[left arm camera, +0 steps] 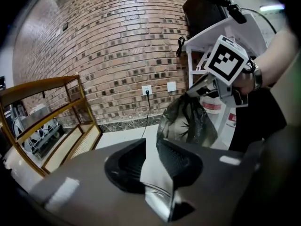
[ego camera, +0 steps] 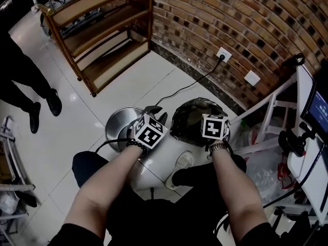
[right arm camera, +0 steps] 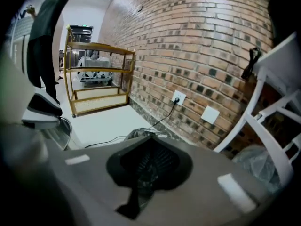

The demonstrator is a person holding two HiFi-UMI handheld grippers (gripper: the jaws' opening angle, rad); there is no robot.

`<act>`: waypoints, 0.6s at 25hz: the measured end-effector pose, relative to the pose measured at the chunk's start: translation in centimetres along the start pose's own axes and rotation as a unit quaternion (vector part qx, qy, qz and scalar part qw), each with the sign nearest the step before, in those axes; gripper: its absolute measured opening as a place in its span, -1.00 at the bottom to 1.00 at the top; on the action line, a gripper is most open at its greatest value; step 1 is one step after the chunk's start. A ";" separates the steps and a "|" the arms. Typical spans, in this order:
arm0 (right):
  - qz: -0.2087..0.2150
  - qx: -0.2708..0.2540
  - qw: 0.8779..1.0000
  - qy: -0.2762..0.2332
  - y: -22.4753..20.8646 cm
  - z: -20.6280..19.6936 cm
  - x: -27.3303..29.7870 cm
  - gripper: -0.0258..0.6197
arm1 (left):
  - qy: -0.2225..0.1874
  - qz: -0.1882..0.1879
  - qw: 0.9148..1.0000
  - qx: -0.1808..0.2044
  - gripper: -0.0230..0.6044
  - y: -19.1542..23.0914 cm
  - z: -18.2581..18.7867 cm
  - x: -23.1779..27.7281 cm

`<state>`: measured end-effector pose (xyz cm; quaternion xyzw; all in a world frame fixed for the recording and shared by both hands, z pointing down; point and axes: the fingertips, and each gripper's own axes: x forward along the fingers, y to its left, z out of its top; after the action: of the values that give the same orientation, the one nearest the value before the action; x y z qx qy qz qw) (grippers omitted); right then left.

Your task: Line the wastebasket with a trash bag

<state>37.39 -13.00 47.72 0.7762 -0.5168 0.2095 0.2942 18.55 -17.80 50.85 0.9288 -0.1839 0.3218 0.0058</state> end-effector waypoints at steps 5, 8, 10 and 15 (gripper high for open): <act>0.005 -0.021 0.999 -0.050 0.1 4.0 -3.4 -0.91 | -0.002 -0.045 0.997 -0.065 -0.71 -2.4 0.2 -1.2; 0.003 -0.033 0.997 -0.074 0.4 6.0 -5.7 -0.91 | -0.001 -0.063 0.994 -0.090 -0.68 -3.5 0.0 -2.1; 0.006 -0.039 0.995 -0.087 1.0 7.0 -7.3 -0.91 | 0.000 -0.066 0.992 -0.105 -0.64 -3.8 -0.6 -2.4; 0.018 -0.051 0.991 -0.125 2.1 10.1 -11.1 -0.91 | 0.000 -0.070 0.984 -0.163 -0.48 -4.4 -1.0 -3.6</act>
<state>31.46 -12.83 33.75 0.7709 -0.5735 0.0896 0.2622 16.90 -12.35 49.96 0.9260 -0.1685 0.2860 0.1798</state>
